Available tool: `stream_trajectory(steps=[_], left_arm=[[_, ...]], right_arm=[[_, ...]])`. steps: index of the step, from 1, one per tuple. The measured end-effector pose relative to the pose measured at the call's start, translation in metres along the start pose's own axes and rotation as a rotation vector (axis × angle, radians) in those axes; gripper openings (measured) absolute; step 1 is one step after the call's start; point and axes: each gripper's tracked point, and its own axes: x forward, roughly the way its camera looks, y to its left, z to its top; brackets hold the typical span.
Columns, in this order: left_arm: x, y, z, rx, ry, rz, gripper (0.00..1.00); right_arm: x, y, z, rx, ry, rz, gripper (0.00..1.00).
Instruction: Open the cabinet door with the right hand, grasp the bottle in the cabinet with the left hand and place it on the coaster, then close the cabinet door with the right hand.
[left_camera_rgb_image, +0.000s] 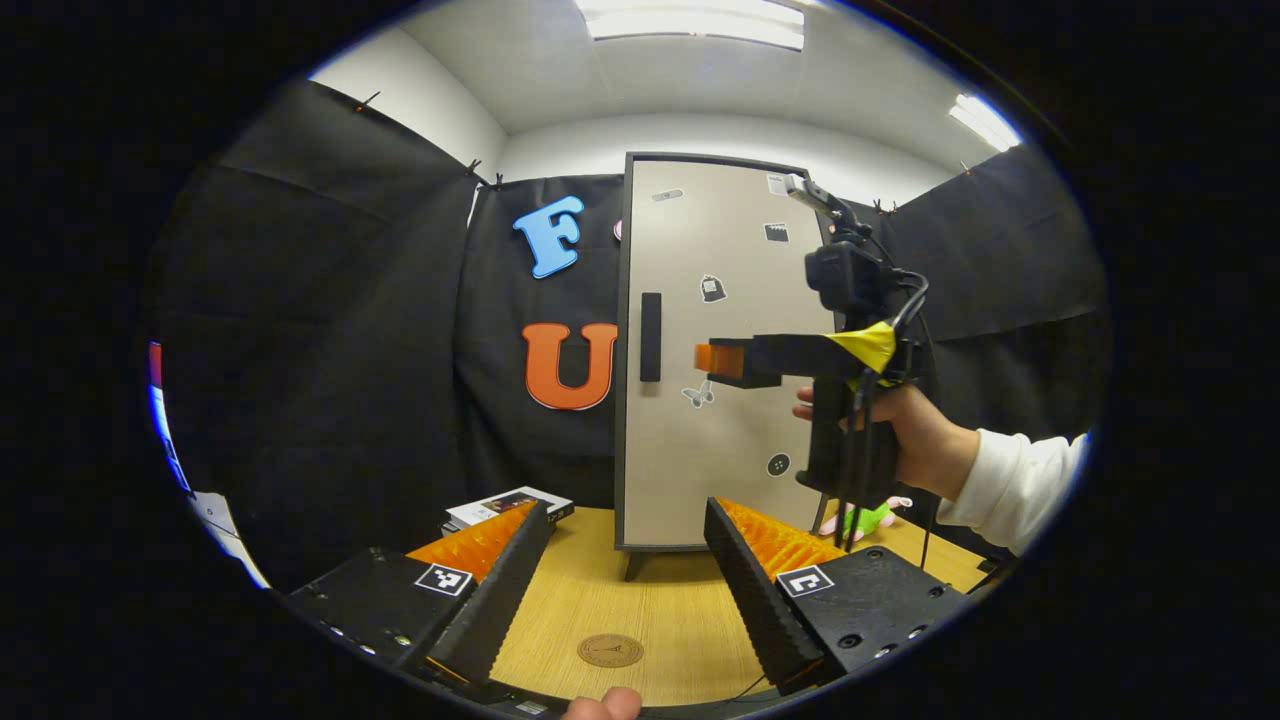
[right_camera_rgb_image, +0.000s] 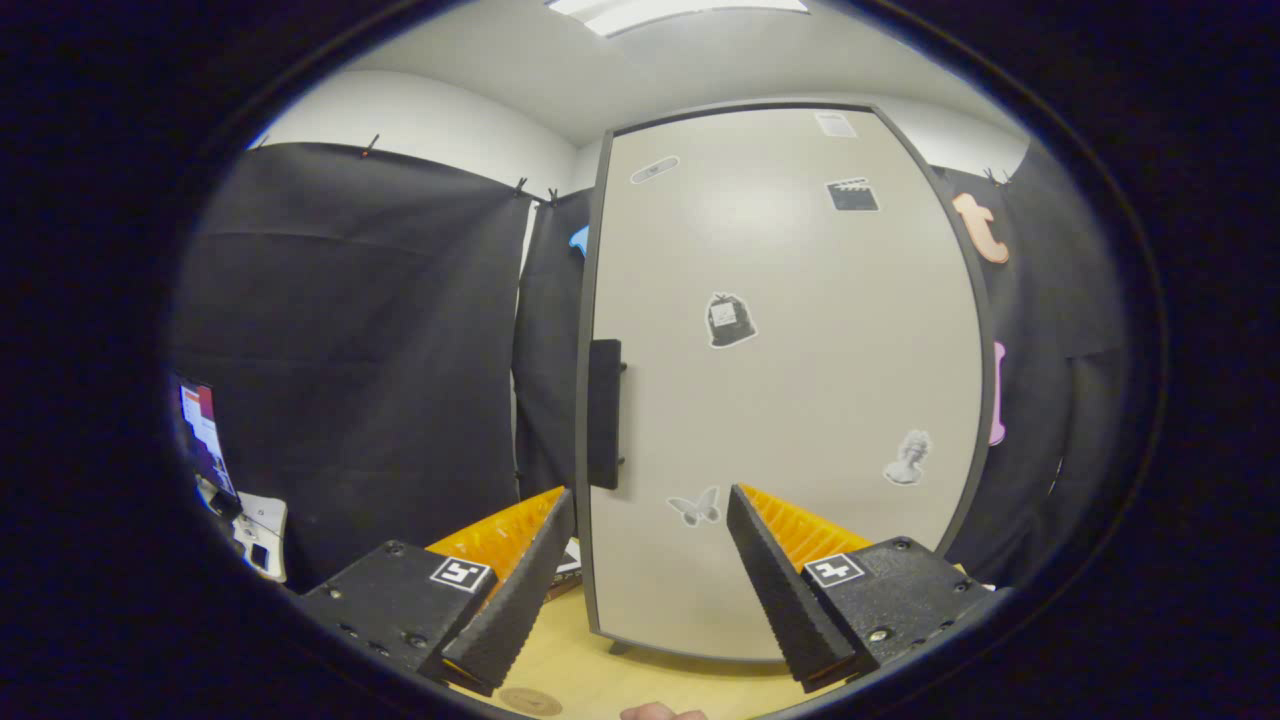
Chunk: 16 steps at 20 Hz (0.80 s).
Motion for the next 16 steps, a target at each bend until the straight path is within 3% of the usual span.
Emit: stream_trajectory(steps=[3,4,5,8,9,10,14,15,16], left_arm=[[-0.005,0.006,0.001,0.005,-0.005,0.011,0.94],[-0.006,0.008,0.001,0.007,-0.003,0.015,0.94],[-0.005,0.010,-0.001,0.007,0.001,0.018,0.94],[-0.006,0.019,-0.001,0.011,0.005,0.033,0.94],[-0.006,0.021,-0.001,0.012,0.006,0.038,0.94],[-0.006,0.023,-0.002,0.013,0.007,0.043,0.94],[-0.003,0.031,-0.006,0.015,0.022,0.052,0.95],[-0.003,0.032,-0.008,0.015,0.028,0.052,0.94],[-0.002,0.033,-0.009,0.016,0.031,0.054,0.95]], right_arm=[[0.034,0.009,0.005,-0.030,-0.003,-0.011,0.94],[0.044,0.013,0.006,-0.029,0.005,-0.010,0.99],[0.053,0.016,0.005,-0.022,0.011,-0.010,0.95],[0.078,0.023,0.002,0.002,0.041,-0.009,0.99],[0.085,0.025,-0.001,0.010,0.051,-0.006,0.94],[0.093,0.028,-0.003,0.012,0.061,0.001,0.99],[0.114,0.032,-0.013,0.004,0.078,-0.019,0.87],[0.117,0.032,-0.013,0.007,0.073,-0.021,0.89],[0.120,0.031,-0.013,0.006,0.069,-0.030,0.82]])
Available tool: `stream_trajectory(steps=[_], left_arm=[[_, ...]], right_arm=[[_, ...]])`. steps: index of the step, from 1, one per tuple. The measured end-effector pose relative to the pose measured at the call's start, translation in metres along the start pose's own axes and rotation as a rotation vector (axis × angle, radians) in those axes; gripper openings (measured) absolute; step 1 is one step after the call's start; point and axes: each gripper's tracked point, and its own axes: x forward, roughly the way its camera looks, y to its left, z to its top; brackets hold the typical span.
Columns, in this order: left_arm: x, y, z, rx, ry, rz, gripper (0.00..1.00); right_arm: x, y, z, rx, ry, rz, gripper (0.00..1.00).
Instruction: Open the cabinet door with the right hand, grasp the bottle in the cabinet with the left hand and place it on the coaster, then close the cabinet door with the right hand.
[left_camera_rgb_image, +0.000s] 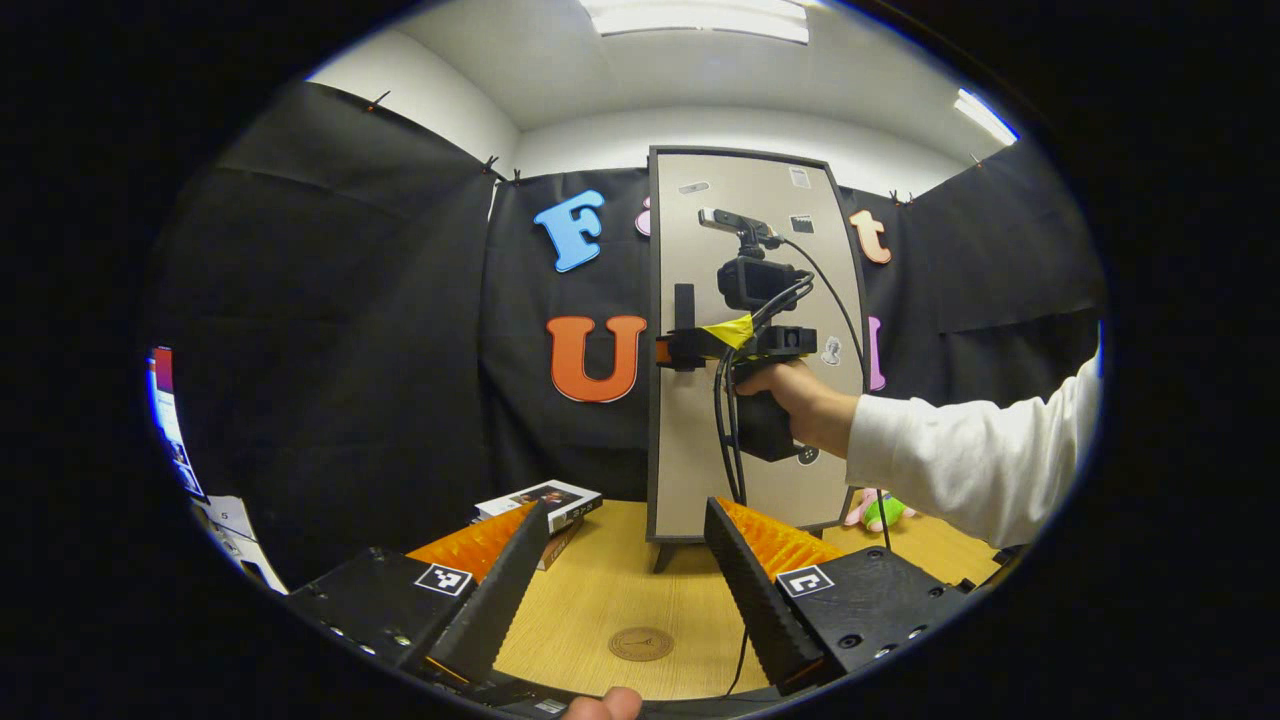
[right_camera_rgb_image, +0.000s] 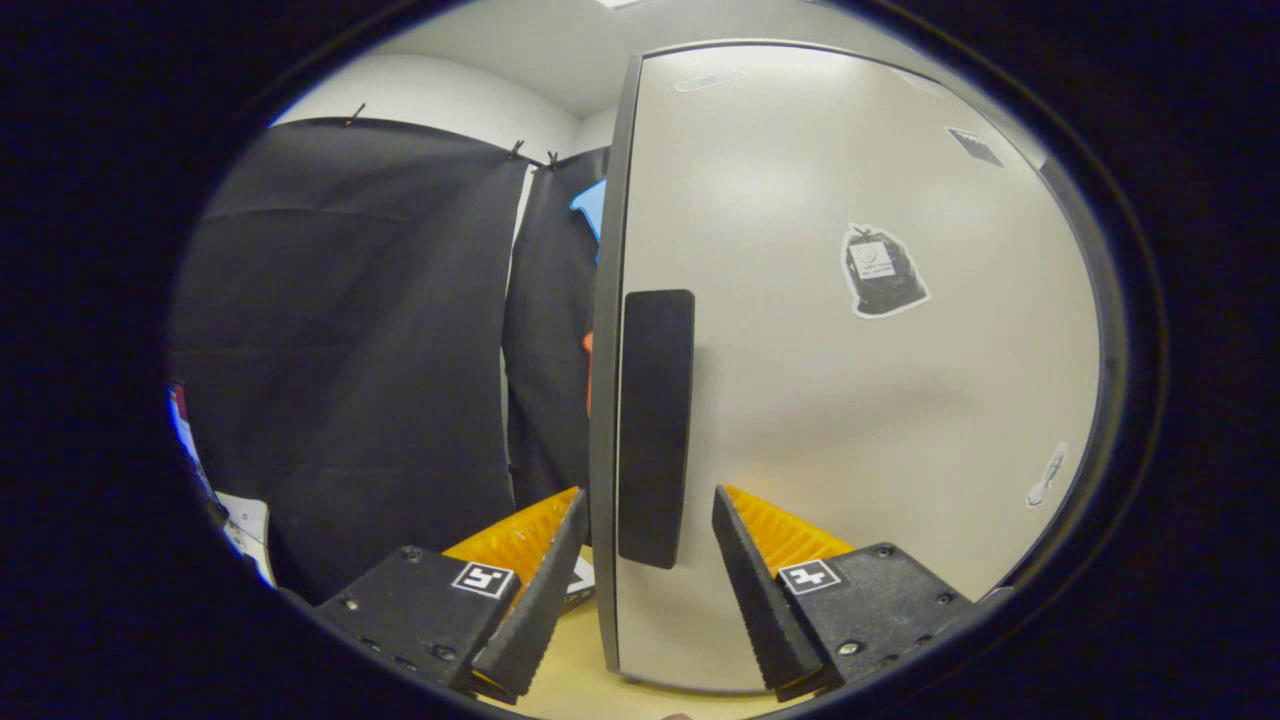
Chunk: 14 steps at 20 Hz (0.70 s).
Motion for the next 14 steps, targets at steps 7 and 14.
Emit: stream_trajectory(steps=[7,14], left_arm=[[0.007,0.007,-0.003,0.009,0.011,0.008,0.95],[0.011,0.009,-0.003,0.003,0.016,-0.001,0.95]], right_arm=[[0.007,0.001,0.002,-0.010,-0.017,-0.023,0.40],[0.008,-0.003,0.000,-0.029,-0.012,-0.040,0.24]])
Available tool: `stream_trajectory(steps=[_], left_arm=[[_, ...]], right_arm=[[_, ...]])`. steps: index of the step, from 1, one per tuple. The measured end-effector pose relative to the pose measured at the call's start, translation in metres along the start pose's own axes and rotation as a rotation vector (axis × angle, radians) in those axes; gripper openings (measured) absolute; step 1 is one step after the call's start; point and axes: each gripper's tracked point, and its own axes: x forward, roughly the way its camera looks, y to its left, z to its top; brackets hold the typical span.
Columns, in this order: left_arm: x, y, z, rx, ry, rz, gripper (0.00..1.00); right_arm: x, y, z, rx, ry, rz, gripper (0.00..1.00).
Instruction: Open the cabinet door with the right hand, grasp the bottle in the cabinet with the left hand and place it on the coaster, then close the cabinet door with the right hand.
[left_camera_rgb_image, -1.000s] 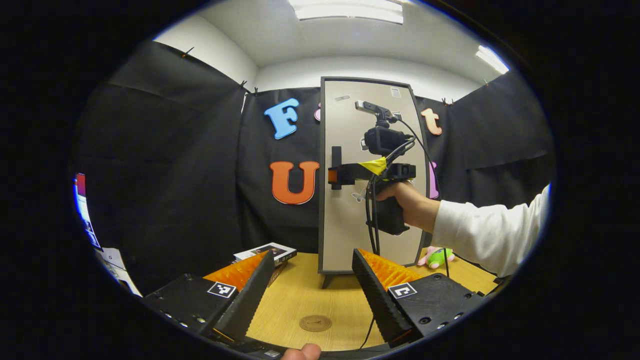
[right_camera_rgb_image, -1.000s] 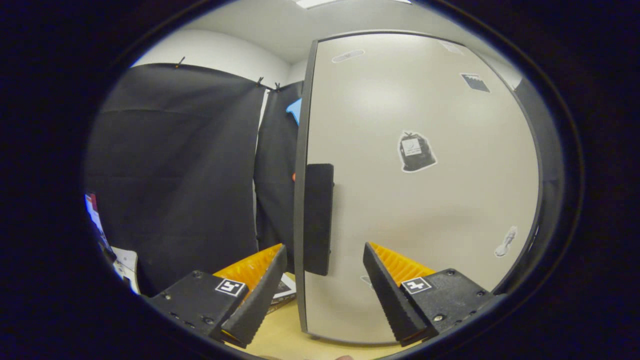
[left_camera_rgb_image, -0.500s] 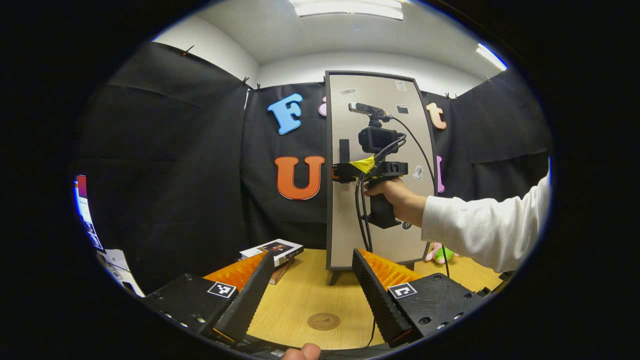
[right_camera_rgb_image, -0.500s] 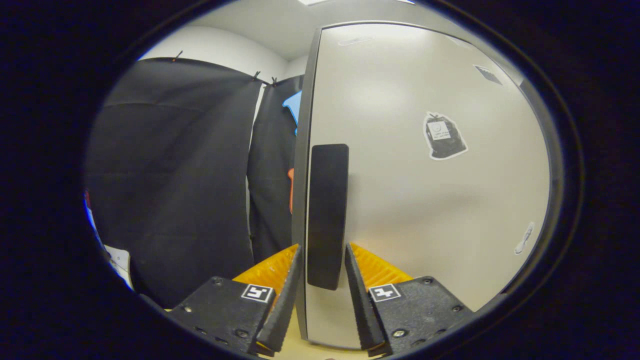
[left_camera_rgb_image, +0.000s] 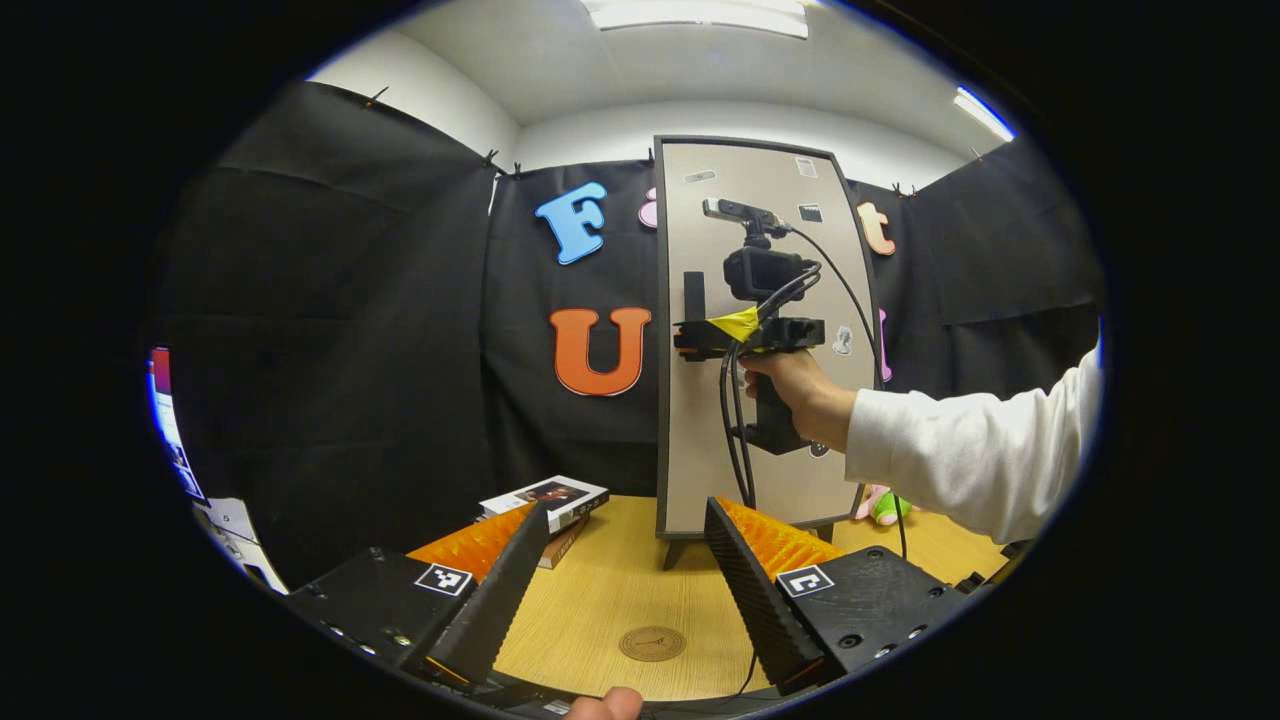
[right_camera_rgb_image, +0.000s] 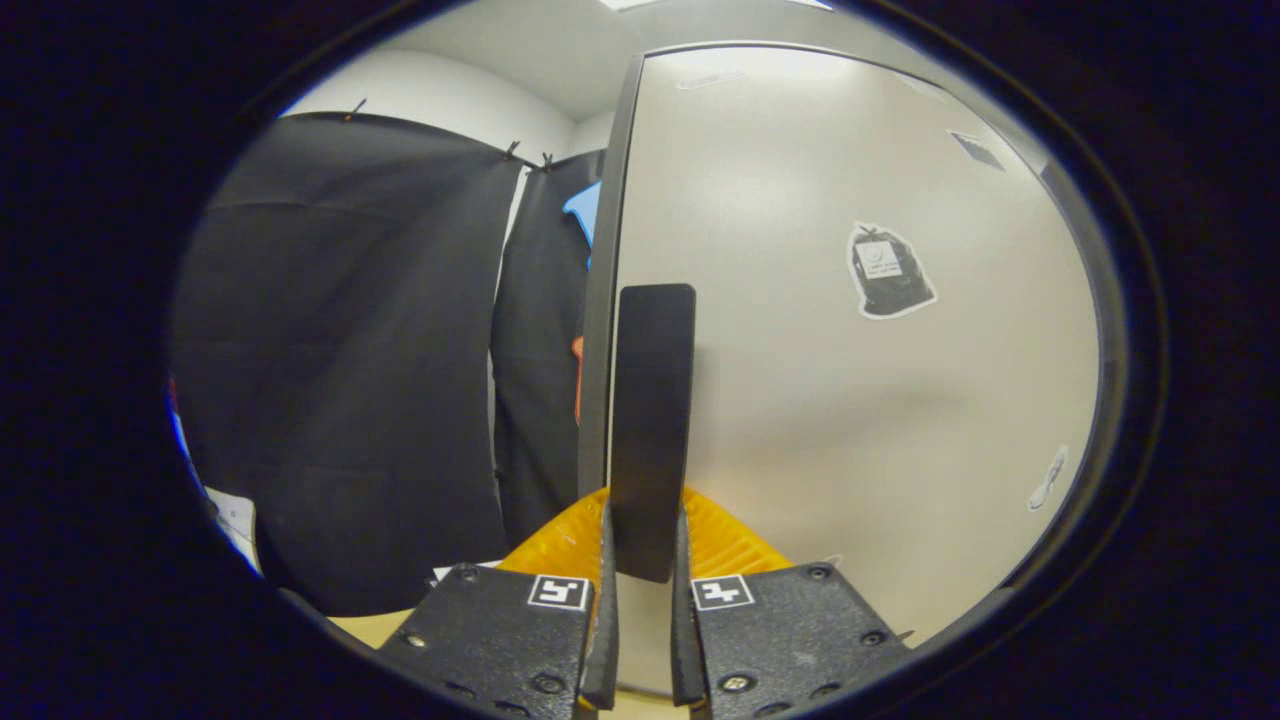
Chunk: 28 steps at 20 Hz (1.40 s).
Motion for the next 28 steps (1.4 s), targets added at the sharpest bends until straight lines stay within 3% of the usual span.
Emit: stream_trajectory(steps=[12,21,28], left_arm=[[-0.003,0.000,0.007,-0.021,-0.024,-0.018,0.95],[-0.013,-0.016,0.013,-0.023,-0.041,-0.037,0.94],[-0.018,-0.046,0.015,-0.021,-0.047,-0.096,0.95]], right_arm=[[-0.046,0.016,0.003,0.058,0.046,0.043,0.24],[-0.154,0.003,-0.002,0.052,0.018,0.110,0.24],[-0.253,-0.025,-0.007,0.050,0.022,0.105,0.24]])
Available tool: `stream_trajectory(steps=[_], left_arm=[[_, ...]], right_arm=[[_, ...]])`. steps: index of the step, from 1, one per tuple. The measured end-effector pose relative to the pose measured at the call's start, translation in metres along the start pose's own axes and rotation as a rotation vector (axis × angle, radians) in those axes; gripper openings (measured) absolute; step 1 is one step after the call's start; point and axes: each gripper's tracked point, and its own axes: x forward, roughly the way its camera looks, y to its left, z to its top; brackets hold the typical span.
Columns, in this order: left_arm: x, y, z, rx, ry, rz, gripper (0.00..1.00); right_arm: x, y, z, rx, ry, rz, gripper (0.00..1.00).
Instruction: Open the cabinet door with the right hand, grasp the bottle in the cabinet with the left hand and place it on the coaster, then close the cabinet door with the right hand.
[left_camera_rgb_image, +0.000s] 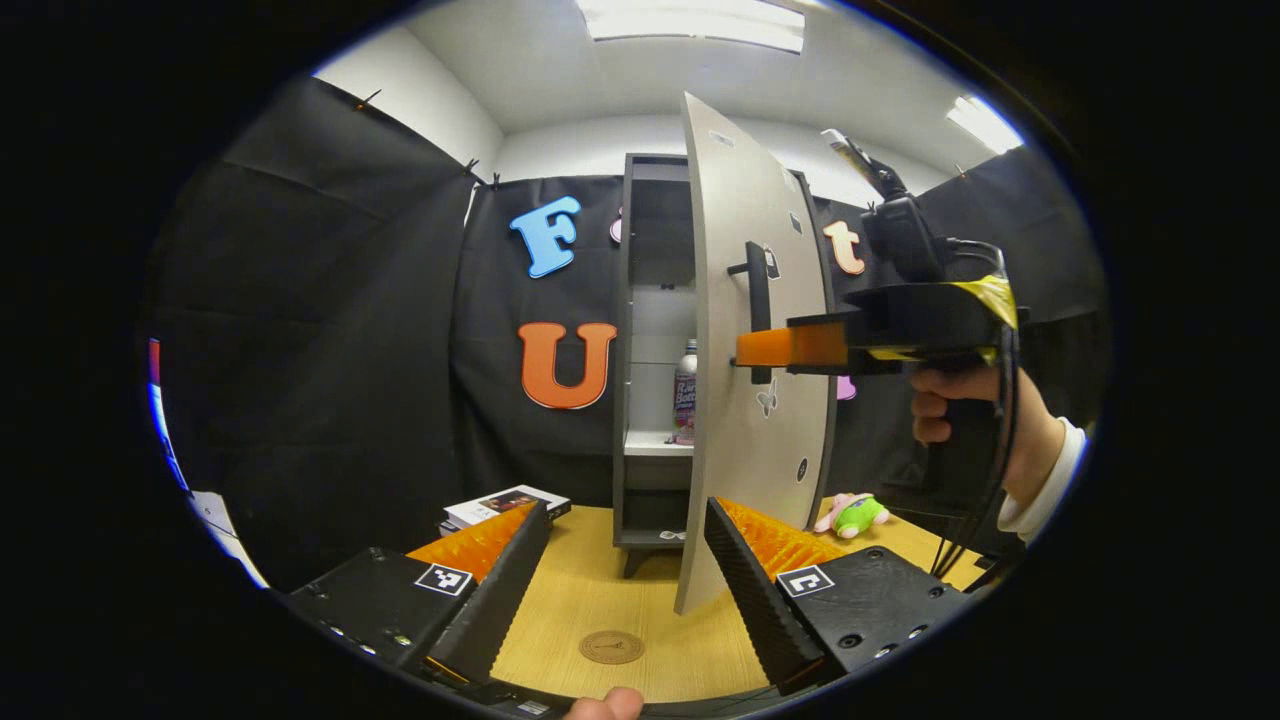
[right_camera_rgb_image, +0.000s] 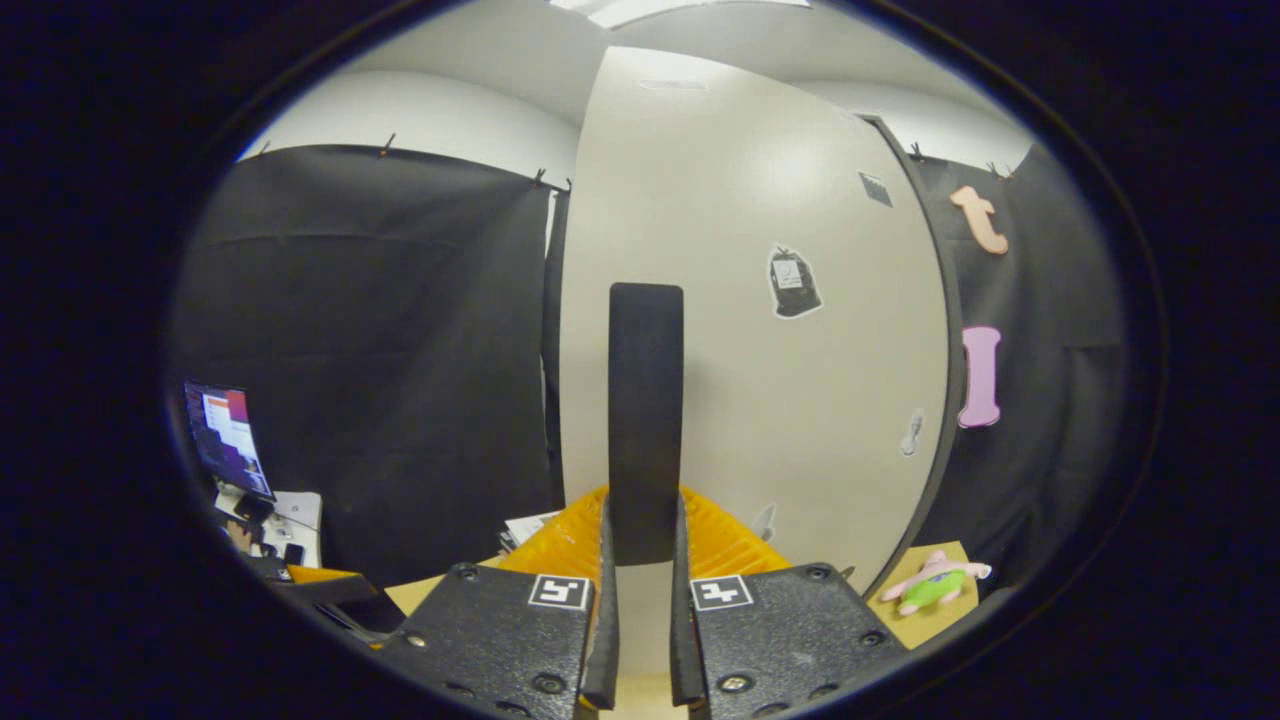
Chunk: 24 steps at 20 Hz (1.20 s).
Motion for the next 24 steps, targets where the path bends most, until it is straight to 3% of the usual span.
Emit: stream_trajectory(steps=[11,14,19,24], left_arm=[[0.001,-0.063,0.002,0.003,-0.007,-0.129,0.95],[0.001,-0.081,0.003,0.008,-0.011,-0.171,0.95],[-0.001,-0.103,0.001,0.015,-0.003,-0.224,0.95],[-0.004,-0.105,-0.002,0.019,0.001,-0.226,0.95]], right_arm=[[-0.108,-0.060,-0.004,0.016,-0.007,-0.143,0.24],[-0.133,-0.080,-0.007,-0.024,-0.006,-0.200,0.17],[-0.159,-0.104,-0.010,0.013,-0.003,-0.248,0.10],[-0.179,-0.134,-0.012,0.008,-0.005,-0.295,0.07]])
